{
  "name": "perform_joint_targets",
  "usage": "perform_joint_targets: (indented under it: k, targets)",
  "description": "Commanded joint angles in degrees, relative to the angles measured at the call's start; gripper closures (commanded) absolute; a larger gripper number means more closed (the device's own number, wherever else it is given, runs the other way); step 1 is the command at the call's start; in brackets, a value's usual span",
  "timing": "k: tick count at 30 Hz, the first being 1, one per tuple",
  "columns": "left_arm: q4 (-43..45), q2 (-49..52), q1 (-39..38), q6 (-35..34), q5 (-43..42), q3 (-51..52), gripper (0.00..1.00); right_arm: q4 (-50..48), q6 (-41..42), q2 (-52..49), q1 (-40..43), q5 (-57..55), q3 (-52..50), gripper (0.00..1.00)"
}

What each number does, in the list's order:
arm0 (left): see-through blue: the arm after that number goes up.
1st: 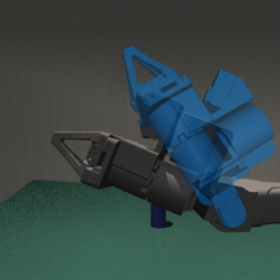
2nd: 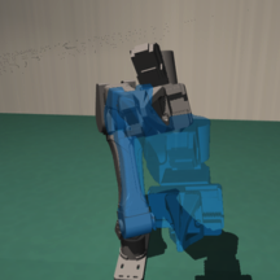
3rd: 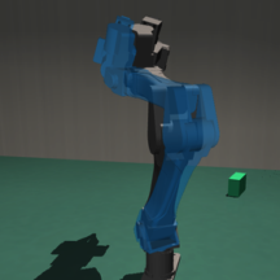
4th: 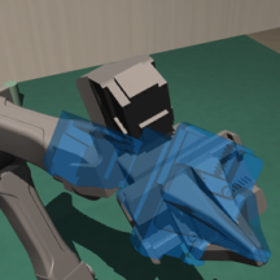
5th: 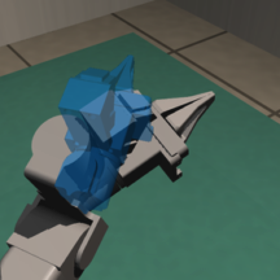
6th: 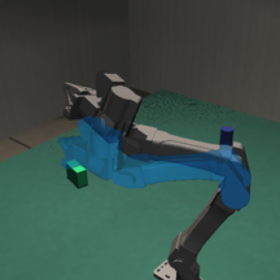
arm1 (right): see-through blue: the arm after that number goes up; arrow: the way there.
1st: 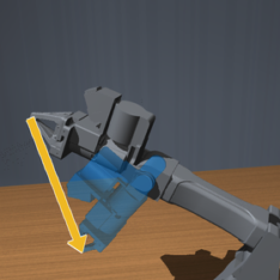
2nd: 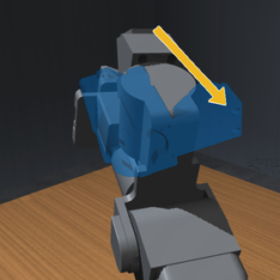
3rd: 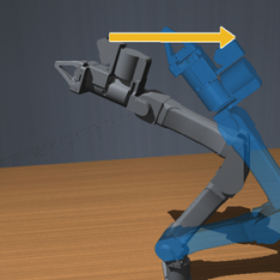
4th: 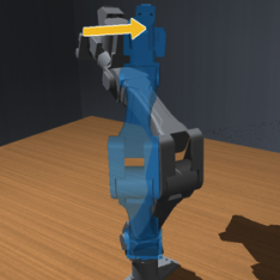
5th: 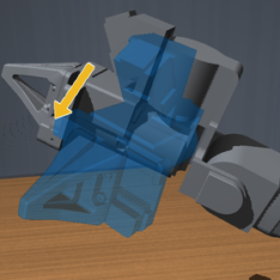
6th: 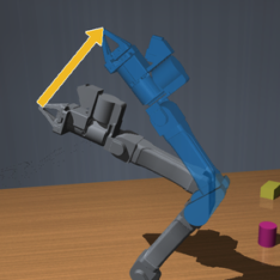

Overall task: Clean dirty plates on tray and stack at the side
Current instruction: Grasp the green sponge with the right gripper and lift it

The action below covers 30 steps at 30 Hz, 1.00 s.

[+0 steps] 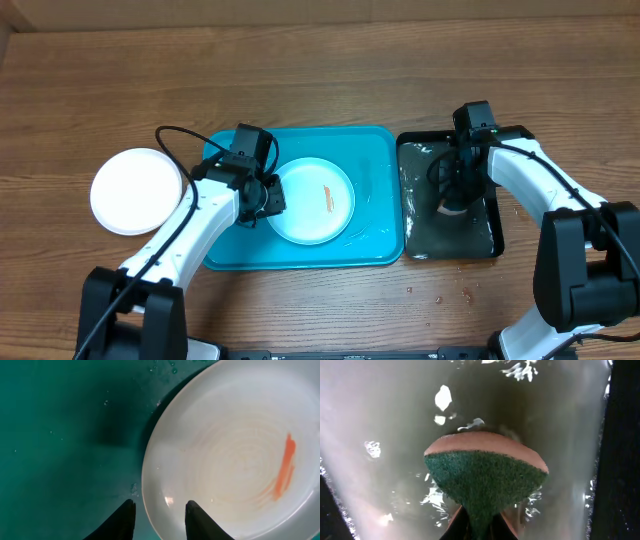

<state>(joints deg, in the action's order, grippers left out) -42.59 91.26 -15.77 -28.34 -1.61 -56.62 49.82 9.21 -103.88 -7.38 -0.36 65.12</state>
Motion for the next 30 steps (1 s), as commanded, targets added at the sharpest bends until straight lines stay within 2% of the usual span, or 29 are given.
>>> perform_joint_targets:
  k: [1, 7, 9, 11, 15, 19, 24, 30]
  targets:
    - [0.24, 2.78, -0.39, -0.2, 1.16, 0.33, 0.65, 0.0, 0.2, 0.59, 0.09, 0.02, 1.66, 0.96]
    - [2.73, 7.91, -0.39, -0.2, 1.05, 0.33, 0.66, 0.22, 0.2, 0.59, 0.09, 0.02, 1.66, 0.96]
    - [3.32, 8.61, -0.39, -0.17, 0.5, 0.33, 0.8, 0.2, 0.17, 0.59, 0.09, 0.02, 1.66, 0.96]
    - [3.63, 8.57, -0.37, -0.17, 0.52, 0.24, 0.87, 0.22, 0.17, 0.59, 0.09, 0.02, 1.66, 0.96]
    - [2.69, 8.37, -0.28, -0.17, 0.44, -1.2, 0.83, 0.2, 0.17, 0.59, 0.09, 0.0, 1.66, 0.96]
    - [0.66, 8.37, -0.28, -0.15, 0.46, -3.26, 0.75, 0.2, 0.17, 0.59, 0.09, 0.0, 1.66, 0.96]
    - [0.39, 8.37, -0.28, -0.15, -0.26, -3.91, 0.82, 0.2, 0.17, 0.59, 0.09, 0.0, 1.66, 0.95]
    - [-0.35, 8.37, -0.28, -0.15, -0.83, -3.98, 0.83, 0.26, 0.17, 0.59, 0.09, 0.02, 1.66, 0.93]
